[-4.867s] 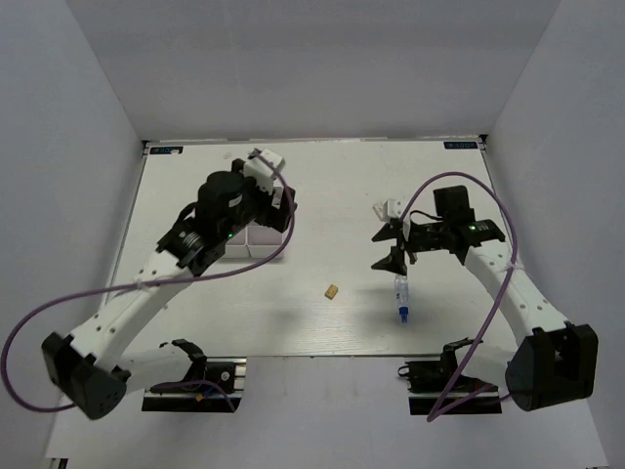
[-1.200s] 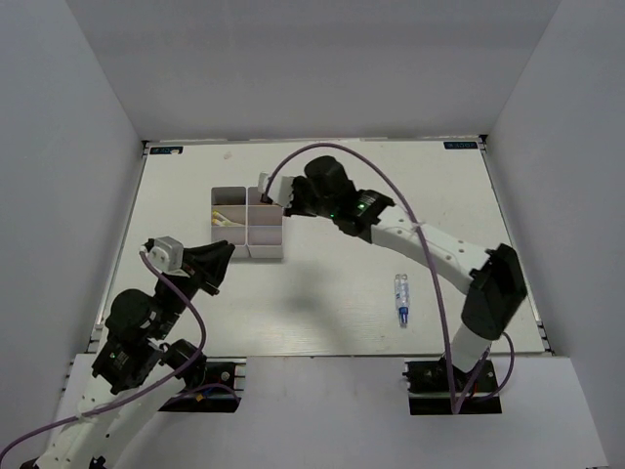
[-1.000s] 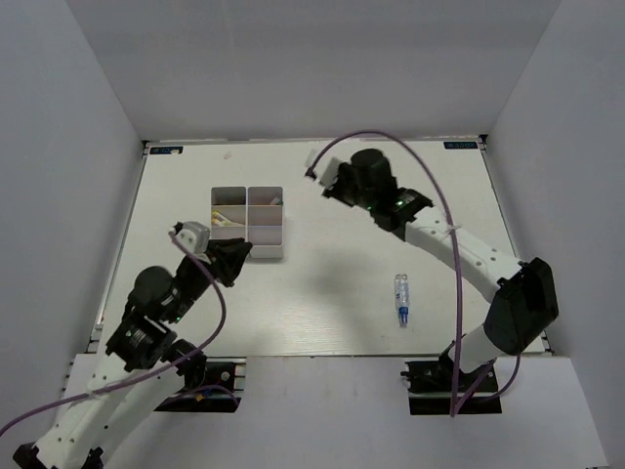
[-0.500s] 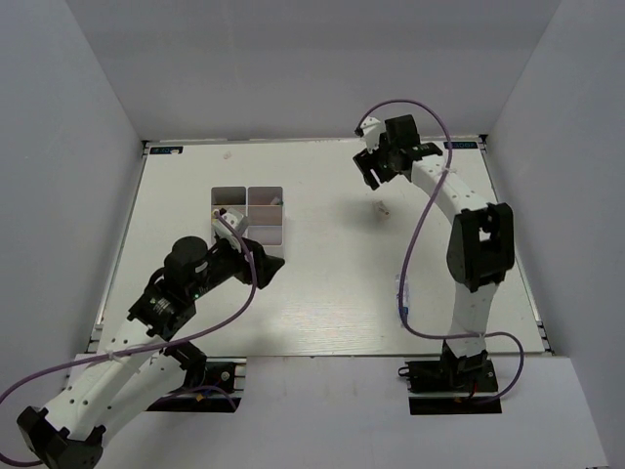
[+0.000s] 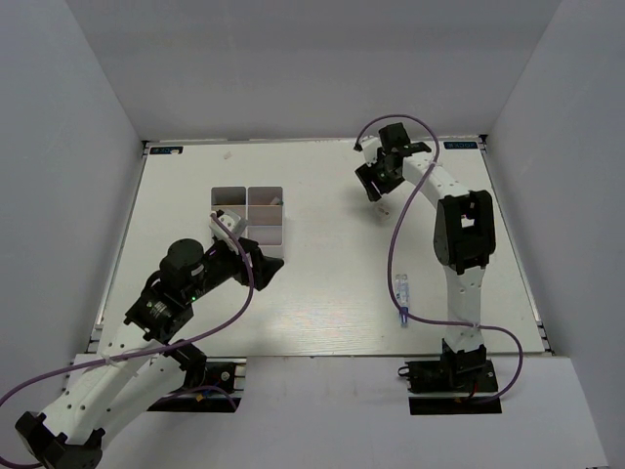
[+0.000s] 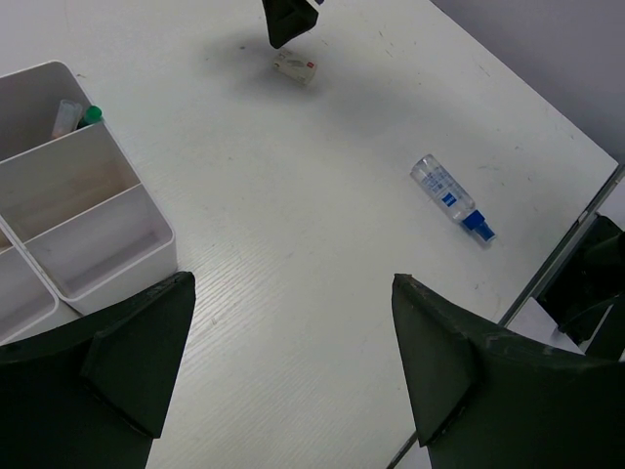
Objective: Sort the stationery into containers
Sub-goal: Pick up the stationery from the center of the board.
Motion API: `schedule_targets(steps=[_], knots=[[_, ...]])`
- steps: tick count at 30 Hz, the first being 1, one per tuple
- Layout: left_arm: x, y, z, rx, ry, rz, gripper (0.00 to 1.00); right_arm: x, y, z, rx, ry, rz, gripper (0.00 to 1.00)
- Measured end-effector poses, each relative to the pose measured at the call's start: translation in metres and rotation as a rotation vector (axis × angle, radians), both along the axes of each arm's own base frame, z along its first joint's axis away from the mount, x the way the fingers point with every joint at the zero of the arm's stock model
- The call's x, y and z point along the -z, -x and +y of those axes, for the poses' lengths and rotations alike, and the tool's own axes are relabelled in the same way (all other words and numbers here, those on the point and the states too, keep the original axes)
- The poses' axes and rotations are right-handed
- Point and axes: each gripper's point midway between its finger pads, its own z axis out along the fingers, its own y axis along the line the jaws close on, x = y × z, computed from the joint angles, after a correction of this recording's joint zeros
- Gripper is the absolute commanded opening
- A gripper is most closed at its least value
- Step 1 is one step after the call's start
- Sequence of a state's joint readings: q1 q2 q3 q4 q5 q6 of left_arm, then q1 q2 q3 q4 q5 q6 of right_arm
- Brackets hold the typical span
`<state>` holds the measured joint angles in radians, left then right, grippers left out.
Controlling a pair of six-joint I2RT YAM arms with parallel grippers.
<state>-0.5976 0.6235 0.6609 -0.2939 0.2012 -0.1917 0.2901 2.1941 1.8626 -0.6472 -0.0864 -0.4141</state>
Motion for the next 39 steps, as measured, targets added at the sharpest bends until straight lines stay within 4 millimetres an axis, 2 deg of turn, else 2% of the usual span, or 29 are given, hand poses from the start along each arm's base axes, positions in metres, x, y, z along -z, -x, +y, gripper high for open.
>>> schedule_targets(steps=[11, 23, 25, 29, 34, 39], knots=[[-0.004, 0.002, 0.001, 0.003, 0.008, -0.011, 0.91, 0.029, 0.036, -0.011, -0.001, 0.02, 0.139, 0.64], [-0.006, 0.003, 0.002, 0.003, 0.014, -0.02, 0.91, 0.041, 0.045, -0.016, 0.019, 0.039, 0.171, 0.56], [-0.006, 0.003, 0.002, 0.003, 0.014, -0.02, 0.91, 0.042, 0.046, -0.017, 0.02, 0.042, 0.172, 0.52], [-0.006, 0.003, 0.002, 0.003, 0.014, -0.02, 0.91, 0.042, 0.046, -0.016, 0.02, 0.041, 0.172, 0.24], [-0.008, 0.004, 0.002, 0.003, 0.017, -0.024, 0.91, 0.042, 0.047, -0.014, 0.013, 0.032, 0.176, 0.16], [-0.008, 0.004, 0.002, 0.003, 0.019, -0.027, 0.91, 0.037, 0.055, -0.006, -0.013, 0.004, 0.184, 0.15]])
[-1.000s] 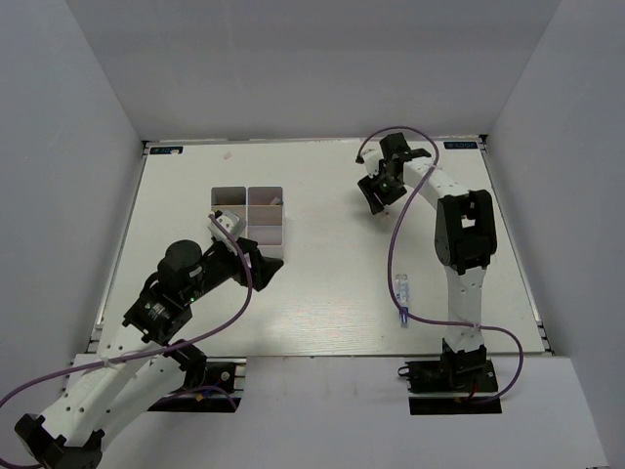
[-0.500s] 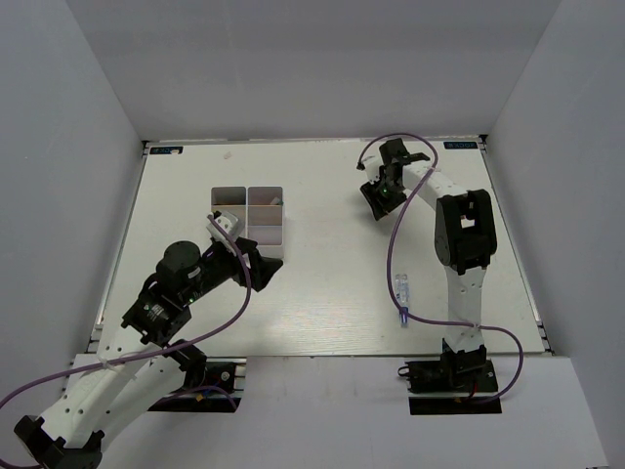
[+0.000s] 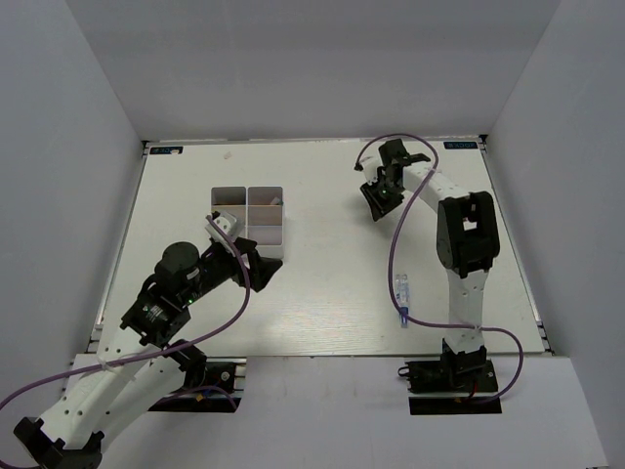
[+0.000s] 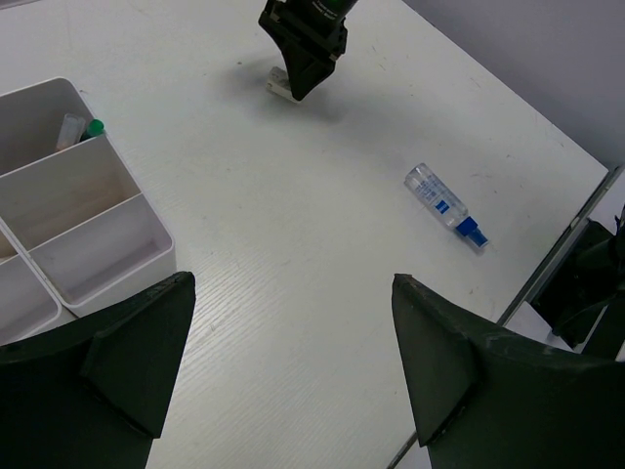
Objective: Sort the stationery into containers
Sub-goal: Pick up the stationery from the center of the board, then place the stationery in the storage box.
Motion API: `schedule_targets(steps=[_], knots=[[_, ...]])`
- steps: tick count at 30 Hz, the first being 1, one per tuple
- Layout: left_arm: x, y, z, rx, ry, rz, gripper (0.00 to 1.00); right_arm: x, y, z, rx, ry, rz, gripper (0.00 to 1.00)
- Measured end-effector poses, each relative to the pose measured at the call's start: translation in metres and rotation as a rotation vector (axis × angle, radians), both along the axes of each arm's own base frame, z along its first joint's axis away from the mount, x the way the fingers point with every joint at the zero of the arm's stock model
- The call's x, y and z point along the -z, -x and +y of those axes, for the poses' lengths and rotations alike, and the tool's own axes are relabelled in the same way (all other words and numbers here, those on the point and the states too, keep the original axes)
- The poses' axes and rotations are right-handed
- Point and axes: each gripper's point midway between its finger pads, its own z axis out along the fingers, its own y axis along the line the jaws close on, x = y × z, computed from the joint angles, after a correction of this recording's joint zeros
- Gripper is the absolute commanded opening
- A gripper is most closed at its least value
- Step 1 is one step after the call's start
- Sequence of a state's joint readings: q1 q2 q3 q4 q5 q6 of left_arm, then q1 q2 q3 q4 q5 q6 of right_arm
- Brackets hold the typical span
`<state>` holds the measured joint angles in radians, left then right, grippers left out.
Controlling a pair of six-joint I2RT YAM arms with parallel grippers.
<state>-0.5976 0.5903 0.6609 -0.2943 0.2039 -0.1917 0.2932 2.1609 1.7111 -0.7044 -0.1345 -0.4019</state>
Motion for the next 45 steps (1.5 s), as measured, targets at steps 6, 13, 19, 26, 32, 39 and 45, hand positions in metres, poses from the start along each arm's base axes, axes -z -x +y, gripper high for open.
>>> schedule_targets(steps=[6, 13, 19, 26, 32, 39, 45], knots=[[-0.001, 0.0, 0.0, 0.0, 0.001, -0.002, 0.91, -0.037, 0.016, 0.026, -0.085, -0.079, -0.048, 0.14], [-0.008, 0.004, 0.003, 0.0, 0.019, -0.028, 0.91, -0.103, 0.053, 0.083, -0.279, -0.208, -0.155, 0.14], [-0.025, 0.012, 0.008, 0.002, 0.054, -0.085, 0.91, -0.136, 0.098, 0.14, -0.475, -0.292, -0.201, 0.14], [-0.058, 0.037, 0.014, 0.059, 0.145, -0.233, 0.91, -0.136, 0.143, 0.205, -0.663, -0.294, -0.2, 0.14], [-0.083, 0.062, 0.022, 0.105, 0.218, -0.371, 0.93, -0.138, 0.152, 0.267, -0.763, -0.278, -0.253, 0.14], [-0.095, 0.079, 0.022, 0.163, 0.252, -0.455, 0.93, -0.127, 0.155, 0.306, -0.8, -0.231, -0.317, 0.14], [-0.095, 0.086, 0.019, 0.207, 0.253, -0.468, 0.93, -0.125, 0.154, 0.325, -0.8, -0.2, -0.397, 0.14]])
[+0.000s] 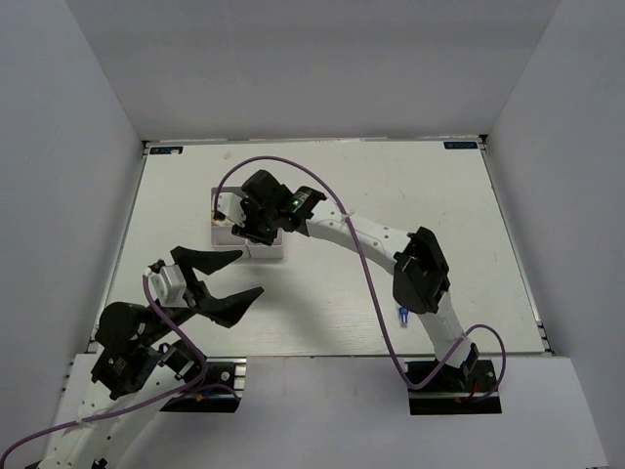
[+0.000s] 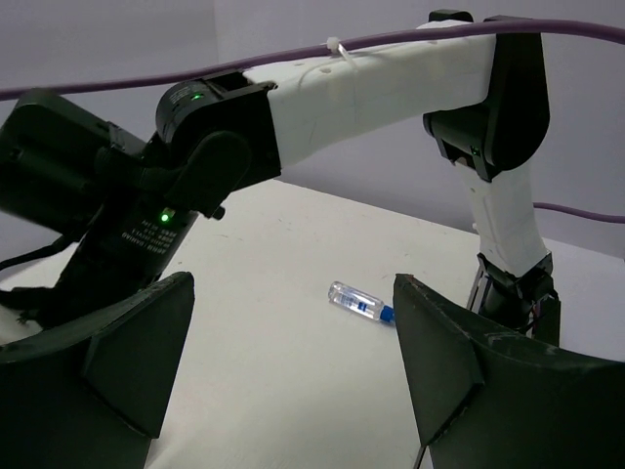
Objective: Sort the stationery into containers
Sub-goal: Place the stationery in the storage box.
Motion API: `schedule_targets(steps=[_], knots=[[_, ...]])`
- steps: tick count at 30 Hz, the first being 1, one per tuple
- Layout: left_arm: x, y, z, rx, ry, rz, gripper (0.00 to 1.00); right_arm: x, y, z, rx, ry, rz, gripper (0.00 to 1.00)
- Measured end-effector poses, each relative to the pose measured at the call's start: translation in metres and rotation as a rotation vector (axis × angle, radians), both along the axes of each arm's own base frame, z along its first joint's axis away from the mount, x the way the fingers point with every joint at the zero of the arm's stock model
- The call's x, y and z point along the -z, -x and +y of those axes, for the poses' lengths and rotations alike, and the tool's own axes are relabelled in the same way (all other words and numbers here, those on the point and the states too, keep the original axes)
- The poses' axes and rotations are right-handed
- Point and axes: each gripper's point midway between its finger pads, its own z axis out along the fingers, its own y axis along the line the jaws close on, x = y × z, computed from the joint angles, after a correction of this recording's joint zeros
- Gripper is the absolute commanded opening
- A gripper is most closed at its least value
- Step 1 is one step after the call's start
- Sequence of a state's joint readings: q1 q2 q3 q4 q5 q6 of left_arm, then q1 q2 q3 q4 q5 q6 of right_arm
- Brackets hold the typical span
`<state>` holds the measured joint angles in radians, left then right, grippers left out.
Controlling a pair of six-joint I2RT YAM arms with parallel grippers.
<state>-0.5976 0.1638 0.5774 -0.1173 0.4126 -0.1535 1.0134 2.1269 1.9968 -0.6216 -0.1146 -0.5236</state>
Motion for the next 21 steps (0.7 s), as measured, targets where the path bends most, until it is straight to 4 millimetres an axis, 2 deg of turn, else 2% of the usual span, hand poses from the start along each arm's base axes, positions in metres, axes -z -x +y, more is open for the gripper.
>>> schedule_targets(steps=[3, 13, 21], knots=[[0.0, 0.002, -0.001, 0.011, -0.002, -0.005, 0.93, -0.001, -0.002, 0.014, 0.004, -0.013, -0.051, 0.14], [-0.003, 0.004, -0.002, 0.02, 0.002, -0.016, 0.93, 0.017, 0.0, 0.044, 0.025, 0.015, -0.205, 0.14], [-0.003, 0.004, -0.001, 0.021, 0.003, -0.018, 0.93, 0.012, -0.004, 0.057, 0.05, 0.015, -0.334, 0.14]])
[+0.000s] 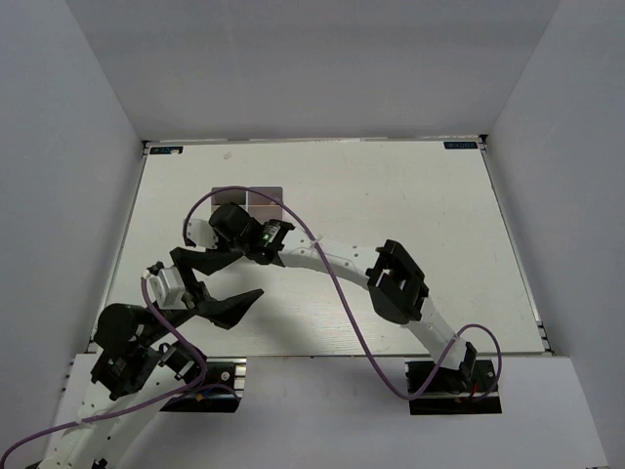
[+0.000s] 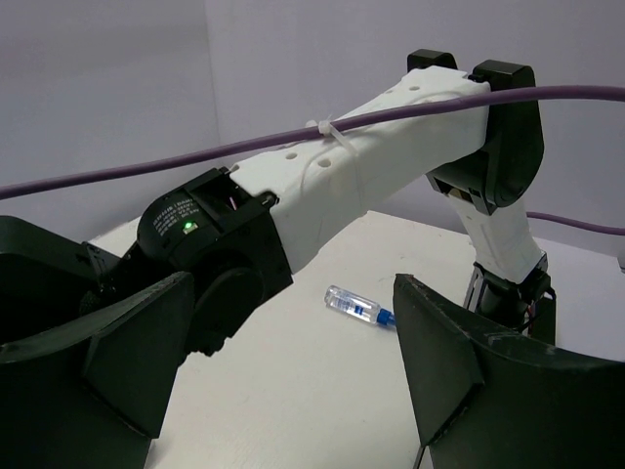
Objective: Sort the stationery into containers
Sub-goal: Place the stationery in the storage box.
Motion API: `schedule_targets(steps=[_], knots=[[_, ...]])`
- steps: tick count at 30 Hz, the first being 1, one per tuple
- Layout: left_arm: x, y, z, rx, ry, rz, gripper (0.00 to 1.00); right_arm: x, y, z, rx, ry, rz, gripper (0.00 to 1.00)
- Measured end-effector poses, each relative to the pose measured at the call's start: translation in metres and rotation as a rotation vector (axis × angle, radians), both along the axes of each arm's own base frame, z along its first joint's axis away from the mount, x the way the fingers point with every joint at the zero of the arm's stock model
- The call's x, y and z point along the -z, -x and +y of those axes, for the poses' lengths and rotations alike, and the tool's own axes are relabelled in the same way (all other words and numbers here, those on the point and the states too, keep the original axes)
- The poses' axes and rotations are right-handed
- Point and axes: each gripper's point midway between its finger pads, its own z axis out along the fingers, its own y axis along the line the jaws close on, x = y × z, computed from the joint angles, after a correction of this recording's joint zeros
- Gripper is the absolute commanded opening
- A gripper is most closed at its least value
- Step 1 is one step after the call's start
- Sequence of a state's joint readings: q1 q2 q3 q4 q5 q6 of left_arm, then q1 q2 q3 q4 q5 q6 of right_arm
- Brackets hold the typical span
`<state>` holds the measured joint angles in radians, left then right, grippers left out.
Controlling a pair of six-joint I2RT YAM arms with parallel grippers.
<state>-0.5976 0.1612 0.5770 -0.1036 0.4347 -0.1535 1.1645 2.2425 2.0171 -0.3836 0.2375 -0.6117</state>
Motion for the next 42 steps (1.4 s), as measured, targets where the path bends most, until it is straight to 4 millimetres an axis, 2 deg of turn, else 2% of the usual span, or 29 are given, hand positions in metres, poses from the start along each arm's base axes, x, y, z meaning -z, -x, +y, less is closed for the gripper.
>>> schedule_targets(steps=[6, 13, 17, 21, 27, 31, 33, 37, 39, 42], knots=[[-0.001, 0.001, 0.0, 0.0, 0.002, -0.003, 0.93, 0.002, -0.007, 0.004, 0.015, 0.007, -0.054, 0.18], [-0.001, 0.001, 0.0, 0.0, 0.002, -0.003, 0.93, 0.014, -0.013, 0.005, 0.026, 0.031, -0.086, 0.22], [-0.001, 0.001, 0.0, 0.0, 0.002, -0.003, 0.93, 0.021, -0.015, 0.005, 0.03, 0.043, -0.09, 0.29], [-0.001, 0.001, 0.0, 0.0, 0.002, -0.003, 0.93, 0.023, -0.016, 0.004, 0.031, 0.051, -0.094, 0.45], [-0.001, 0.0, 0.0, 0.0, 0.002, -0.003, 0.93, 0.022, -0.017, 0.003, 0.027, 0.058, -0.104, 0.56], [-0.001, 0.0, 0.0, -0.002, 0.0, -0.006, 0.93, 0.022, -0.016, 0.003, 0.026, 0.058, -0.104, 0.56], [-0.001, 0.0, 0.001, -0.003, -0.001, -0.009, 0.93, 0.023, -0.016, 0.003, 0.025, 0.06, -0.104, 0.51], [-0.001, 0.0, 0.001, -0.003, -0.002, -0.009, 0.93, 0.032, -0.012, -0.001, 0.023, 0.078, -0.093, 0.37], [-0.001, 0.0, 0.001, -0.003, -0.002, -0.01, 0.93, 0.036, -0.008, -0.007, 0.023, 0.092, -0.078, 0.34], [0.0, 0.0, 0.001, -0.004, -0.003, -0.012, 0.93, 0.027, 0.001, -0.022, 0.022, 0.095, -0.054, 0.28]])
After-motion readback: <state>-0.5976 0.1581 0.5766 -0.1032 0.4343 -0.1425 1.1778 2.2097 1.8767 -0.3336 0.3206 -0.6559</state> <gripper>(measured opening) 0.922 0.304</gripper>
